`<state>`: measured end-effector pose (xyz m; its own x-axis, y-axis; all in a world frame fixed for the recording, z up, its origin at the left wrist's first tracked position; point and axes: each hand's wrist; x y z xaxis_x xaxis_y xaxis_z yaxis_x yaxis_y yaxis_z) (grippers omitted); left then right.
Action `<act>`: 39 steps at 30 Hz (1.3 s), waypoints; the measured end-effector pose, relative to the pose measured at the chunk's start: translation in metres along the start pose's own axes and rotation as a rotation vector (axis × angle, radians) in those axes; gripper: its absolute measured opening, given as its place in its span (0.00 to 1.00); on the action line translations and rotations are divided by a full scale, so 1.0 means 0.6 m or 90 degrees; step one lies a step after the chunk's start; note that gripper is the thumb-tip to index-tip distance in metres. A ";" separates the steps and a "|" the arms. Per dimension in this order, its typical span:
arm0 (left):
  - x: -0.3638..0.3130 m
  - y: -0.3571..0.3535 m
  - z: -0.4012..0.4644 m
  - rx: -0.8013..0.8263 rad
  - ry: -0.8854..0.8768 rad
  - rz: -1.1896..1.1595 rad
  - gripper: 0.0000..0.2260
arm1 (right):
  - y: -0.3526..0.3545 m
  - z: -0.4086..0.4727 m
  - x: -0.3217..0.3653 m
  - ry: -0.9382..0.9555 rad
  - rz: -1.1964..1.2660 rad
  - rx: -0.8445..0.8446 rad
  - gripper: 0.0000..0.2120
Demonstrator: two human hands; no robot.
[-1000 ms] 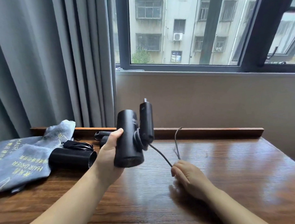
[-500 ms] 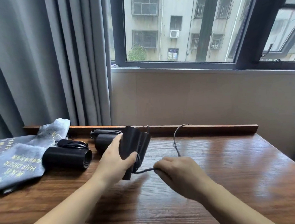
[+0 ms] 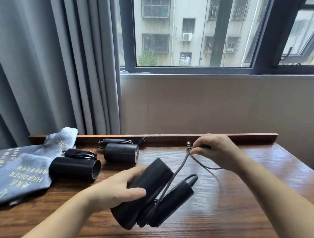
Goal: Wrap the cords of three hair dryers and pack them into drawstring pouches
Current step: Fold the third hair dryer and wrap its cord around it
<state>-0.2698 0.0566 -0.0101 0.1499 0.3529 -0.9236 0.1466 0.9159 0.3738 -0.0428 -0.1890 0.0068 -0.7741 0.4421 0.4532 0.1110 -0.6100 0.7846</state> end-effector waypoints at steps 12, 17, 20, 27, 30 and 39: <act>-0.020 -0.015 0.050 -0.235 -0.164 -0.561 0.29 | -0.119 -0.052 0.016 -0.095 -0.090 0.046 0.26; -0.023 -0.016 0.082 -0.470 -0.160 -0.581 0.20 | -0.159 -0.096 0.055 -0.052 -0.134 0.095 0.22; 0.005 -0.011 0.092 -0.590 -0.106 -0.382 0.16 | -0.167 -0.118 0.081 -0.009 -0.180 0.131 0.15; 0.045 -0.012 0.069 -0.496 -0.039 0.286 0.31 | -0.116 -0.097 0.131 0.028 -0.235 0.168 0.13; 0.052 -0.007 0.062 -0.374 -0.006 0.374 0.35 | -0.073 -0.072 0.144 0.054 -0.228 0.171 0.12; 0.010 -0.008 0.015 -0.013 0.020 0.099 0.25 | 0.012 -0.004 0.060 0.055 -0.130 0.080 0.16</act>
<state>-0.2608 0.0525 -0.0168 0.1389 0.4965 -0.8568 0.1044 0.8531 0.5113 -0.0713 -0.1788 0.0277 -0.8386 0.4863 0.2456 0.0190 -0.4245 0.9052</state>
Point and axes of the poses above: each hand's wrist, its own z-axis towards the middle knuckle, its own y-axis out of the back of the hand, x = y × z, and after that the axes turned 10 degrees about -y, right-handed
